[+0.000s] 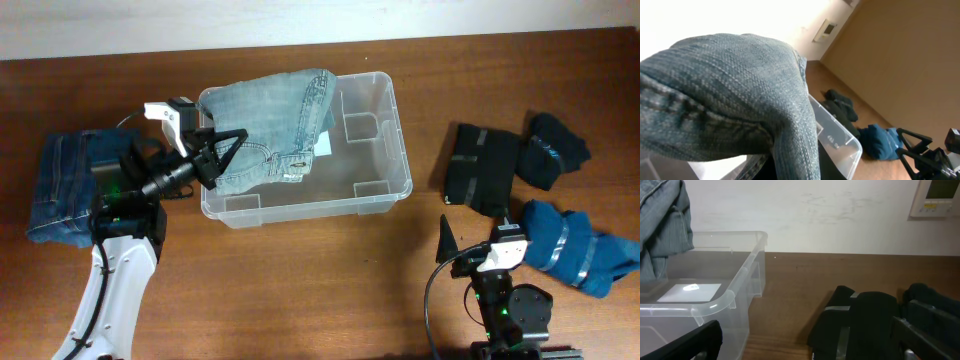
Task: Pack container
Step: 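Lift the light-blue jeans with the left gripper over the bin, then lower the light-blue jeans into the bin's left side and release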
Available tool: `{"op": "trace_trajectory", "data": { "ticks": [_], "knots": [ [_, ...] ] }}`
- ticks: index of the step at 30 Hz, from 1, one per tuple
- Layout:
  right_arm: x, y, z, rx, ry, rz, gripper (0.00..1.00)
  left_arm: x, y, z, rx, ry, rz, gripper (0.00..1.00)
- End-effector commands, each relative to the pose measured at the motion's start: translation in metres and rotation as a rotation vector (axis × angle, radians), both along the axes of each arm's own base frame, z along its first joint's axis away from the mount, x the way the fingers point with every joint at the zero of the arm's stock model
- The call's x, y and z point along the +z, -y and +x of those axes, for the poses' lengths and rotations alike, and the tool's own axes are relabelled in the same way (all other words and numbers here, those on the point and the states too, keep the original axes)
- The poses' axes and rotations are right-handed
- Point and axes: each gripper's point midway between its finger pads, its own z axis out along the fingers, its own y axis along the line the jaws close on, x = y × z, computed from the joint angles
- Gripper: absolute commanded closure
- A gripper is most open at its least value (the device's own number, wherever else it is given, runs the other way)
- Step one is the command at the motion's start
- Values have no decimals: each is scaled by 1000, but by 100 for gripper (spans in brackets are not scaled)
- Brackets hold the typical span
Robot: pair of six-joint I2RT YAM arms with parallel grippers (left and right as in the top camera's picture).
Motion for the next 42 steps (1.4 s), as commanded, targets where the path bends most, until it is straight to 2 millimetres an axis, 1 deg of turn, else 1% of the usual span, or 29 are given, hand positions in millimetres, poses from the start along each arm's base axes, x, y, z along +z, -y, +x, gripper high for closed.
{"op": "trace_trajectory", "data": {
  "ticks": [1,8,12,19,23,28,29,31,32,35,42],
  "knots": [
    [-2,-1,0,8,-1,2,2,14,4,-2,-42,37,4,99],
    [-2,-1,0,8,-1,2,2,-12,4,5,-45,-50,-6,99],
    [-2,-1,0,8,-1,2,2,-23,11,10,-62,-65,-6,99],
    [-2,-1,0,8,-1,2,2,-27,26,16,-96,-26,1,99],
    [-2,-1,0,8,-1,2,2,-29,24,20,-68,-26,9,99],
    [-2,-1,0,8,-1,2,2,-29,24,20,-67,-27,10,99],
    [-2,-1,0,8,-1,2,2,-29,24,20,-67,-26,10,91],
    [-2,-1,0,8,-1,2,2,-29,22,22,-52,-26,15,55],
    [-2,-1,0,8,-1,2,2,-30,21,24,-41,-26,18,48],
    [-2,-1,0,8,-1,2,2,-31,17,29,-6,-26,29,39],
    [-2,-1,0,8,-1,2,2,-31,-6,38,65,-20,34,39]
  ]
}}
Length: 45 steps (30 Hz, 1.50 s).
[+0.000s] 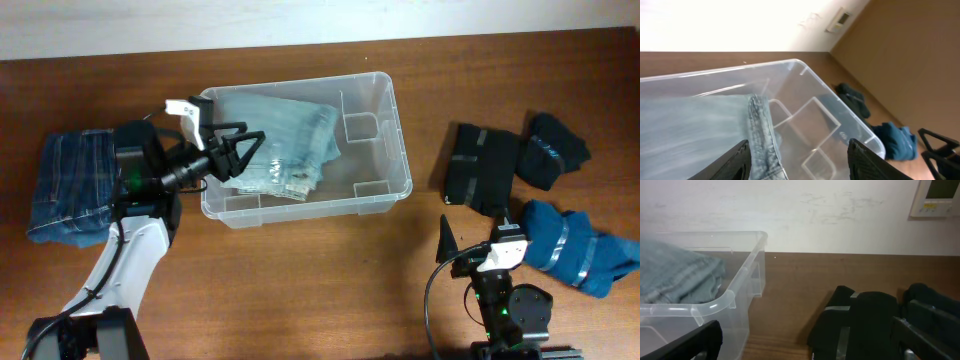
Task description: Pack container
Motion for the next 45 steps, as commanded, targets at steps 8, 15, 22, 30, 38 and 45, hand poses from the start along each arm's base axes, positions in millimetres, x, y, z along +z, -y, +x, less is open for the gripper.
{"op": "trace_trajectory", "data": {
  "ticks": [8,15,22,30,38,45],
  "knots": [
    [-2,-1,0,8,-1,2,2,32,-31,22,94,104,24,60],
    [-2,-1,0,8,-1,2,2,54,-39,36,130,88,168,69],
    [-2,-1,0,8,-1,2,2,63,-59,42,323,14,623,68],
    [-2,-1,0,8,-1,2,2,49,-48,52,393,16,799,68],
    [-2,-1,0,8,-1,2,2,-16,-22,71,303,-58,881,68],
    [-2,-1,0,9,-1,2,2,-72,-23,86,302,-137,964,68]
  ]
}}
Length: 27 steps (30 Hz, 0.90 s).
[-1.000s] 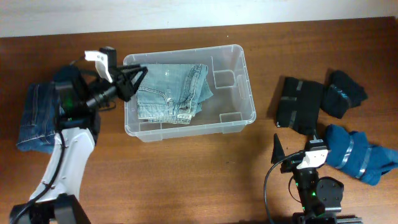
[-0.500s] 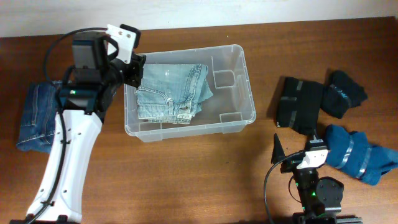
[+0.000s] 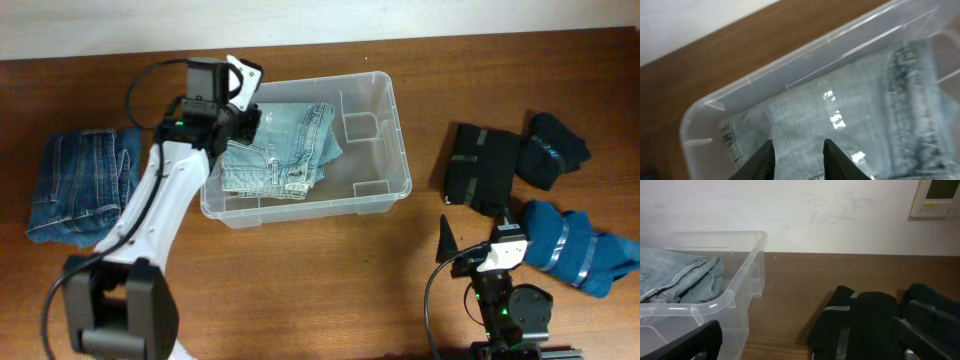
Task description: Pack container
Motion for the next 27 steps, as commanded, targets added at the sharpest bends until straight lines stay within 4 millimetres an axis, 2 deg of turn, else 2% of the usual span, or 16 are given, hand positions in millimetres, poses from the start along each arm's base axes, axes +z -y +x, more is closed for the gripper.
{"op": "trace_trajectory", "data": {
  "ticks": [1,5,11,14,18,21,24,27],
  "knots": [
    [-2,-1,0,8,-1,2,2,-23,-10,7,36,-27,81,68],
    [-2,-1,0,8,-1,2,2,-59,-21,7,76,-101,143,68],
    [-2,-1,0,8,-1,2,2,-113,-22,3,78,-205,171,67],
    [-2,-1,0,8,-1,2,2,-126,-23,1,78,-232,176,67],
    [-2,-1,0,8,-1,2,2,-118,-22,6,79,-214,172,60],
    [-2,-1,0,8,-1,2,2,-104,-21,11,80,-200,168,56],
    [-2,-1,0,8,-1,2,2,-80,-19,16,87,-186,160,53],
    [-2,-1,0,8,-1,2,2,-47,-18,21,87,-169,155,49]
  ]
}}
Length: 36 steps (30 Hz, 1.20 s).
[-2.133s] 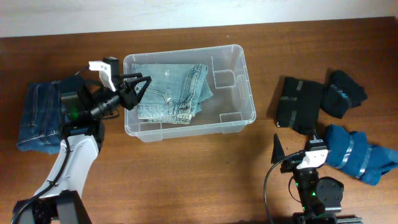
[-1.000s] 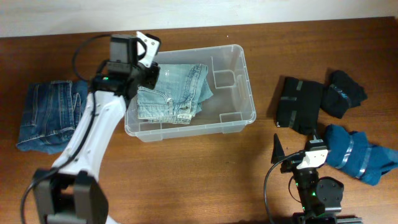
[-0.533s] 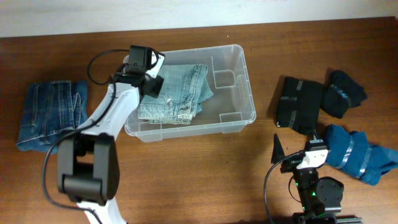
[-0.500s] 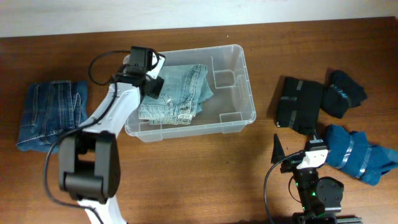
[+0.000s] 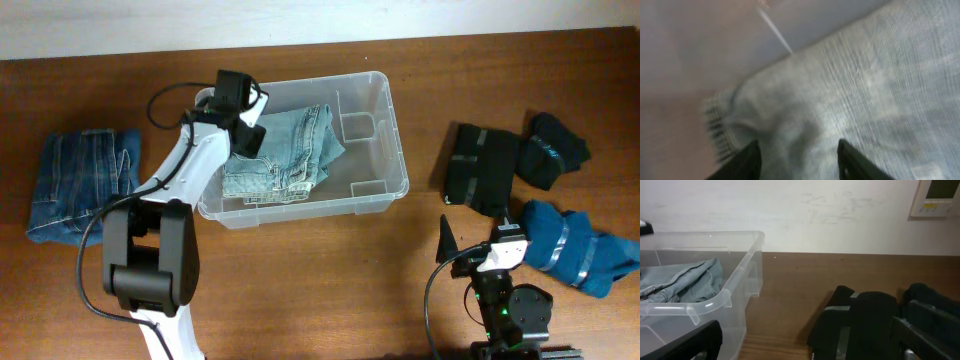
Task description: Pack container
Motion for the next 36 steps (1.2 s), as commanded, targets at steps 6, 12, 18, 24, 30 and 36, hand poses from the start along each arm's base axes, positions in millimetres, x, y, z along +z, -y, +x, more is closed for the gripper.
{"op": "trace_trajectory", "data": {
  "ticks": [6,12,18,24,30,36],
  "knots": [
    [-2,-1,0,8,-1,2,2,113,-4,11,85,96,-52,35],
    [-2,-1,0,8,-1,2,2,163,-52,-9,270,113,-106,22],
    [-2,-1,0,8,-1,2,2,158,-126,-35,434,32,-79,15],
    [-2,-1,0,8,-1,2,2,144,-189,-64,583,-63,5,13],
    [-2,-1,0,8,-1,2,2,105,-216,-71,635,-180,120,13],
    [-2,-1,0,8,-1,2,2,52,-226,-63,636,-286,193,3]
  ]
}}
